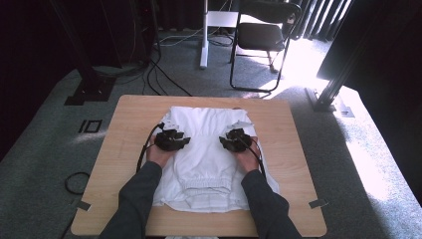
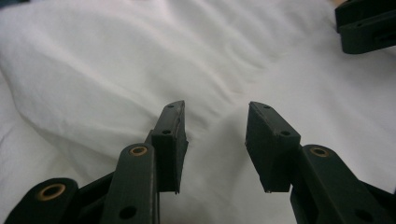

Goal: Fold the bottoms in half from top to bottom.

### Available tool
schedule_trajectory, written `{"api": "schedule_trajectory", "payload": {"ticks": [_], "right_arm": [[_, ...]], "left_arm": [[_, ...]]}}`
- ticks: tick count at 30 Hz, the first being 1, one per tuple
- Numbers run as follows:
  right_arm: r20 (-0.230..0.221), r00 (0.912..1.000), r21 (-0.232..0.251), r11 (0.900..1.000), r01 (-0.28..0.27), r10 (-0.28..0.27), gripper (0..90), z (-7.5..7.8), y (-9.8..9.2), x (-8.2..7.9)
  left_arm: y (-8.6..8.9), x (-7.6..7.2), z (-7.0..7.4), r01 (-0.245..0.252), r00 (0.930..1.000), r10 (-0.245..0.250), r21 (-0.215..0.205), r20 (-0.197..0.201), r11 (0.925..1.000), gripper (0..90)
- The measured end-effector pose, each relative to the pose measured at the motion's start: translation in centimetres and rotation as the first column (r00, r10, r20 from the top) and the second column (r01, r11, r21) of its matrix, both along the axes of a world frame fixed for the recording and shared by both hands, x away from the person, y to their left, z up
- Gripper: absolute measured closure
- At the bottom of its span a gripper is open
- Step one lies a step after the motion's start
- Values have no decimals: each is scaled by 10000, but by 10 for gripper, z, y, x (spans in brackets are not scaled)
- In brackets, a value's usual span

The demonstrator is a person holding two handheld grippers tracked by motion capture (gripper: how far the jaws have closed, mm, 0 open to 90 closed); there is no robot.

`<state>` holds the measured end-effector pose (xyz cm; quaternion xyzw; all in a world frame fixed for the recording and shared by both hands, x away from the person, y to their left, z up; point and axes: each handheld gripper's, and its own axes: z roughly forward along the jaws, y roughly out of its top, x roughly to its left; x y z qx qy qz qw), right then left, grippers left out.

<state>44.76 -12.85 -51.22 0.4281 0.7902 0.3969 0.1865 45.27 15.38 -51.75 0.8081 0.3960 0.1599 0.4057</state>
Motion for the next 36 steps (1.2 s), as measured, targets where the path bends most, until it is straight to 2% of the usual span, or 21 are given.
{"api": "schedule_trajectory", "payload": {"ticks": [2,3,5,8,12,13,14,15,18,20,22,24,25,26,28,31,33,34,36], "right_arm": [[-337,9991,-48,9996,271,-272,621,-8,2,11],[-722,9959,-330,9981,514,-536,615,-20,2,18],[-1090,9917,-372,9972,651,-688,613,-29,-1,19],[-914,9940,-59,9982,600,-603,614,-37,-8,9],[-740,9969,9,9996,284,-283,616,-40,-16,-15],[-740,9969,9,9996,284,-283,616,-40,-16,-15],[-699,9973,60,9997,246,-242,616,-41,-18,-23],[-505,9987,18,10000,33,-32,616,-43,-22,-40],[-384,9992,112,9999,-66,71,615,-46,-27,-63],[-370,9992,140,9998,-121,126,615,-46,-29,-77],[-279,9993,11,9997,-250,250,615,-47,-30,-89],[-135,9993,-131,9993,-346,344,615,-48,-31,-100],[-47,9993,-201,9991,-370,369,616,-48,-30,-104],[84,9992,-313,9987,-396,399,616,-49,-30,-107],[128,9992,-385,9985,-383,388,616,-49,-29,-108],[-67,9992,-82,9992,-398,397,615,-49,-32,-106],[-69,9991,-39,9992,-409,409,616,-49,-32,-106],[-59,9992,-71,9992,-402,402,616,-49,-32,-106],[-26,9993,-114,9992,-384,383,616,-49,-31,-107]], "left_arm": [[0,7,-17,-176,9985,176,-12,-519,9998,587],[0,7,-20,-177,9982,180,52,-576,9998,587],[1,5,-28,-135,9973,128,-94,-717,9999,583],[7,-6,-35,-45,9970,-17,-805,-775,9967,580],[6,-28,-36,330,9965,-393,-842,-741,9959,576],[6,-28,-36,330,9965,-393,-842,-741,9959,576],[4,-45,-37,343,9960,-421,-975,-793,9946,576],[3,-53,-37,446,9958,-515,-906,-753,9949,576],[-1,-76,-37,561,9956,-614,-750,-704,9956,573],[-2,-90,-38,574,9953,-633,-789,-734,9952,568],[-4,-104,-38,517,9949,-589,-887,-817,9947,568],[-6,-116,-37,560,9913,-674,-1013,-1131,9933,568],[-7,-119,-34,670,9891,-780,-898,-1251,9937,569],[-8,-120,-30,749,9900,-827,-708,-1146,9947,568],[-3,-116,-18,530,9961,-575,-687,-665,9962,546],[10,-94,4,-301,9995,292,-842,-124,9960,442],[21,-72,13,-983,9951,985,-960,-28,9905,386],[27,-60,16,-1244,9922,1239,-1146,-122,9856,365],[34,-37,17,-1731,9849,1716,-1148,-227,9782,311]]}}
